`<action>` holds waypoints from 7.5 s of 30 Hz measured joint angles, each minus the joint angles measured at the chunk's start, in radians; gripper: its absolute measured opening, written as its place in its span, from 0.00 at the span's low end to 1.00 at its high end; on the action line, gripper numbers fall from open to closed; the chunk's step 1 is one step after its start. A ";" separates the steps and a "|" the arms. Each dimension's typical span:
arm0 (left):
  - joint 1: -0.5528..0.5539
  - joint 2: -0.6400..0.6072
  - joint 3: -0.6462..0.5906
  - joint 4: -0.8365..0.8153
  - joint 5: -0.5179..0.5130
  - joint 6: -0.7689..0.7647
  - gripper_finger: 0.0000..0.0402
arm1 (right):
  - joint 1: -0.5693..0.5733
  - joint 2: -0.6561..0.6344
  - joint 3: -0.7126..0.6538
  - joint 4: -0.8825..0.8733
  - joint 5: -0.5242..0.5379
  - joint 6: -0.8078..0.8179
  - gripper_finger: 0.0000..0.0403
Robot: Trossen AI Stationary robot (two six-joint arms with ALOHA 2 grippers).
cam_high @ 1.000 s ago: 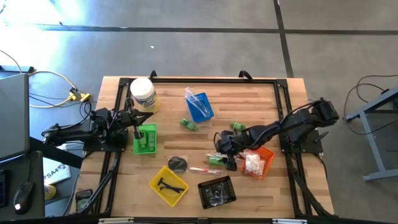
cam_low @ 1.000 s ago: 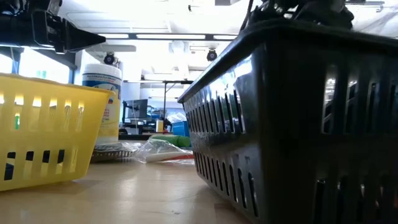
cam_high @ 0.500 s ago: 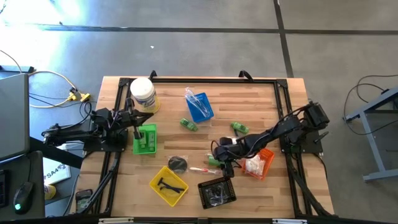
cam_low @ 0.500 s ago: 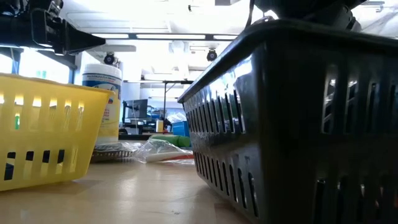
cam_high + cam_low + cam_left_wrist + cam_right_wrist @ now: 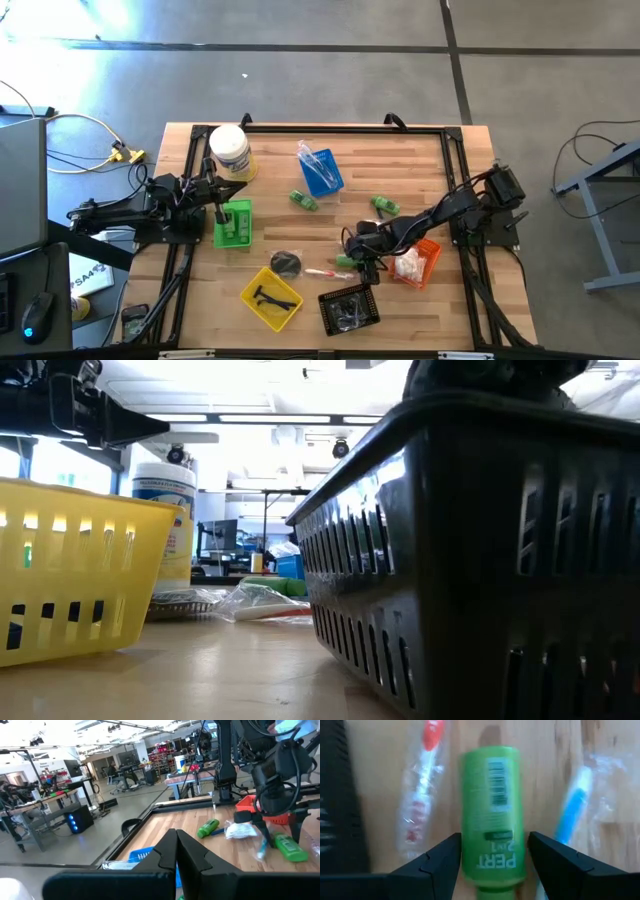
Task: Pick & Place Travel size toiletries
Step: Put the green shampoo into the green bin
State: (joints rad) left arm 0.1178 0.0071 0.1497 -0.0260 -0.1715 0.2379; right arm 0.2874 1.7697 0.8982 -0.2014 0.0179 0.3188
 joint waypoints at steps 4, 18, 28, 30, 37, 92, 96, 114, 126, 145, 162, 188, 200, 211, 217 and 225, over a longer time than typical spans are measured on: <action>0.000 0.000 0.000 -0.001 0.003 -0.002 0.00 | -0.001 0.003 0.002 -0.032 0.030 -0.002 0.56; 0.000 0.000 0.000 0.000 0.006 -0.005 0.00 | -0.011 -0.004 -0.002 0.092 0.010 -0.096 0.45; 0.000 0.000 0.000 -0.001 0.006 -0.005 0.00 | -0.043 -0.005 -0.002 0.109 -0.059 -0.106 0.30; 0.000 0.000 0.000 -0.001 0.006 -0.005 0.00 | -0.046 -0.005 -0.002 0.144 -0.049 -0.107 0.32; 0.000 0.000 0.000 -0.001 0.007 -0.007 0.00 | -0.054 -0.049 -0.002 0.256 -0.049 -0.156 0.28; 0.000 1.216 0.387 0.914 0.457 -0.136 0.83 | -0.346 -0.171 -0.002 0.889 -0.202 -0.290 0.31; 0.000 1.280 0.454 0.883 0.473 -0.142 0.83 | -0.346 -0.171 -0.002 0.895 -0.203 -0.291 0.31; -0.001 1.297 0.474 0.889 0.455 -0.103 0.32 | -0.340 -0.171 -0.002 0.946 -0.201 -0.320 0.32; -0.002 1.299 0.473 0.883 0.459 -0.112 0.32 | -0.322 -0.177 -0.001 0.902 -0.179 -0.298 0.54; 0.001 1.205 0.474 0.775 0.471 -0.088 0.30 | -0.256 -0.460 0.000 0.405 -0.071 -0.295 0.79; 0.000 0.747 0.473 -0.060 0.227 -0.257 0.30 | -0.223 -0.464 -0.419 0.930 0.137 -0.230 0.54; 0.000 0.718 0.639 -0.984 0.053 -0.968 0.29 | -0.251 -0.483 -0.489 0.923 0.057 -0.261 0.01; 0.000 0.830 0.639 -1.046 0.102 -1.104 0.29 | -0.251 -0.483 -0.489 0.911 0.057 -0.320 0.01; 0.000 0.868 0.633 -1.151 0.106 -1.223 0.29 | -0.259 -0.483 -0.489 0.908 0.050 -0.349 0.01; -0.001 0.921 0.565 -1.130 0.123 -1.260 0.29 | -0.257 -0.483 -0.489 0.906 0.027 -0.343 0.01; -0.001 0.980 0.512 -1.030 0.152 -1.239 0.29 | -0.257 -0.483 -0.489 0.886 0.027 -0.320 0.01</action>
State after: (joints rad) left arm 0.1173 0.9868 0.6619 -1.0560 -0.0198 -1.0007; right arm 0.0299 1.2869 0.4095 0.6841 0.0444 -0.0010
